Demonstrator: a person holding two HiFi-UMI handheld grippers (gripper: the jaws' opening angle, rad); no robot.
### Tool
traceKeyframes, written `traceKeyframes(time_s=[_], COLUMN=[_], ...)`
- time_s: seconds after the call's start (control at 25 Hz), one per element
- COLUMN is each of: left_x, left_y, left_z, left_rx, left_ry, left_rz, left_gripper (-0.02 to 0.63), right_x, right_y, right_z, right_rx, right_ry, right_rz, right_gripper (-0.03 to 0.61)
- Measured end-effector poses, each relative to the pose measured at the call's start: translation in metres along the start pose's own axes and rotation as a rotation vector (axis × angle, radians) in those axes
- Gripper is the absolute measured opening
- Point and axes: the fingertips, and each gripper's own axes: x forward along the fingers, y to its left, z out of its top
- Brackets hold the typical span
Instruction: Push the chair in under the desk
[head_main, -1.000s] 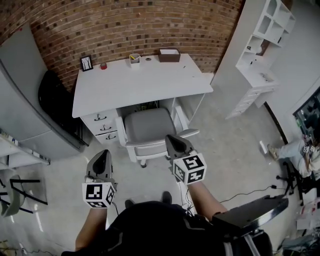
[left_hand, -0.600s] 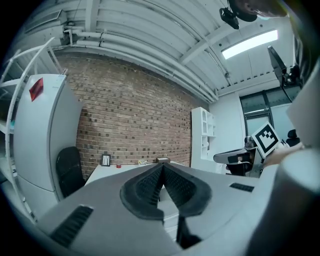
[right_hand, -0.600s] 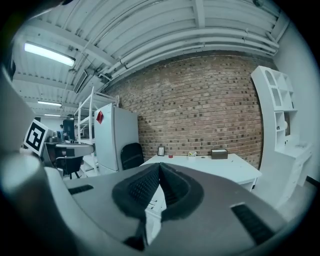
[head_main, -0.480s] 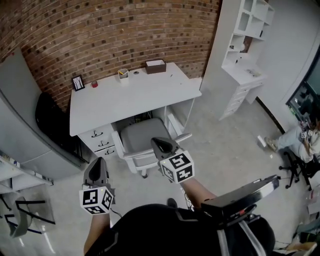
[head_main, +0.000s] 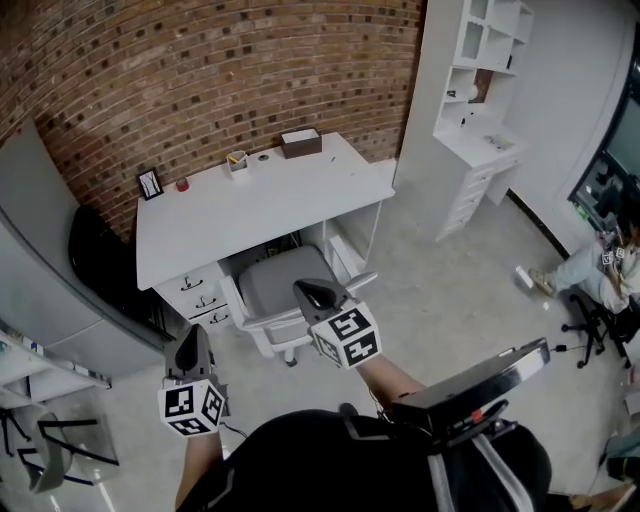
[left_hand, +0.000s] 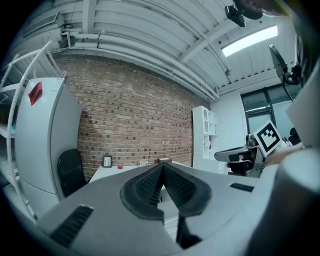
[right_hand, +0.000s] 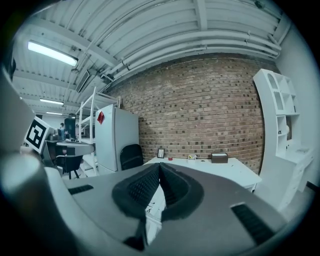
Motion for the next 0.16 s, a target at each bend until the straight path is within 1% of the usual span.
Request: traceKeyframes(time_s=[0.16], left_x=[0.0031], left_y=[-0.0098], left_z=[0.0003], left_rx=[0.004], left_ry=[0.011], left_rz=[-0.001], left_gripper=[0.008], right_x=[-0.0056], right_y=[-0.0061], right_z=[0.0059], right_rx=[-0.013], right_ry=[0.007], right_rz=[-0.006], right_gripper=[0.009])
